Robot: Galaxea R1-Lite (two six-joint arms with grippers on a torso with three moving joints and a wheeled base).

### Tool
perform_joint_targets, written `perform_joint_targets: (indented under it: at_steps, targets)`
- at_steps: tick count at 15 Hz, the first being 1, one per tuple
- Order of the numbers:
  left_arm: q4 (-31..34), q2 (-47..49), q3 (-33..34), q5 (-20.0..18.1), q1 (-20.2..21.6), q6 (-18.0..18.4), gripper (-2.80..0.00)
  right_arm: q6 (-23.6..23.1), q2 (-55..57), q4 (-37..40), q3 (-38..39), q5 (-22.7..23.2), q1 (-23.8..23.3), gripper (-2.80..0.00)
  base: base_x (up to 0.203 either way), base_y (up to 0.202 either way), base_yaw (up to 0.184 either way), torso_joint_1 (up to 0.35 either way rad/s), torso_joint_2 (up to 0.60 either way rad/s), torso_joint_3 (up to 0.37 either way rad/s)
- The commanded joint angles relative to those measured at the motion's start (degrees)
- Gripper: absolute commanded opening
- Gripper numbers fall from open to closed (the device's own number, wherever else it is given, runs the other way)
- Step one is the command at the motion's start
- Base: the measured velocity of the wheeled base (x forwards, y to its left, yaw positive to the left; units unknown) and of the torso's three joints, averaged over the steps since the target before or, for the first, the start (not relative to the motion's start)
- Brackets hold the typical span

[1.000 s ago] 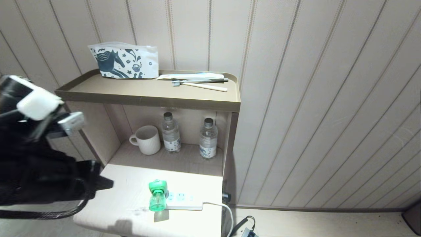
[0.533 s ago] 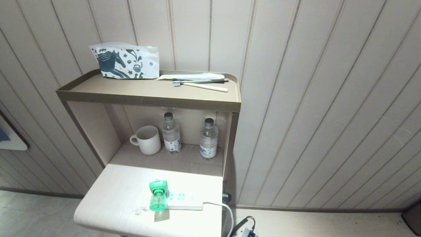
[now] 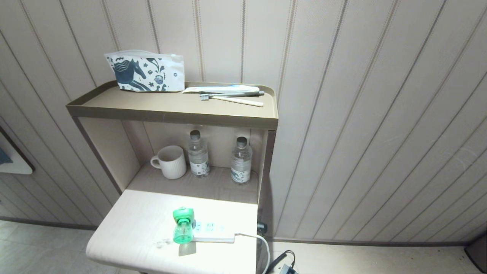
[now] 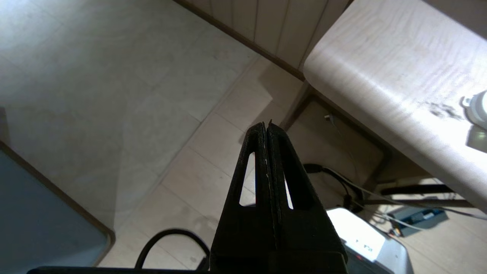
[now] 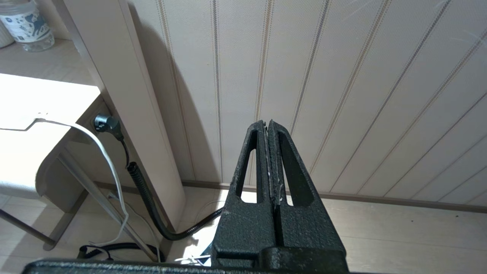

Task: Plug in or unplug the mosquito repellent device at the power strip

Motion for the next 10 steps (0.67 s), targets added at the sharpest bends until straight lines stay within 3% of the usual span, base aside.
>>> perform_joint_targets:
  at_steps: [1,3,5,7,8,10]
  targets:
    - [-10.9,-2.6,7.5,0.7,0.6,2.9,-2.8,0.0,0.1,0.0,0.0,0.0,0.0,-2.8,0.0,0.0,0.0,0.0,0.0,0.0]
    - [-20.7,-4.2,14.7,3.0,3.9,11.4,-2.8,0.0,0.1,0.0,0.0,0.0,0.0,-2.8,0.0,0.0,0.0,0.0,0.0,0.0]
    - [-23.0,-9.9,15.6,2.7,6.4,16.6,-2.8,-0.1,0.1,0.0,0.0,0.0,0.1,-2.8,0.0,0.0,0.0,0.0,0.0,0.0]
    - [-23.7,-16.0,15.9,-3.7,6.6,19.7,-2.8,-0.1,0.1,0.0,0.0,0.0,0.1,-2.8,0.0,0.0,0.0,0.0,0.0,0.0]
    - [-24.6,-17.6,16.3,-10.6,6.7,22.8,-2.8,-0.1,0.1,-0.1,0.0,0.0,0.0,-2.8,0.0,0.0,0.0,0.0,0.0,0.0]
    - [-32.2,-18.5,19.7,-16.9,6.7,25.2,-2.8,-0.1,0.0,-0.1,0.0,0.0,0.0,-2.8,0.0,0.0,0.0,0.0,0.0,0.0]
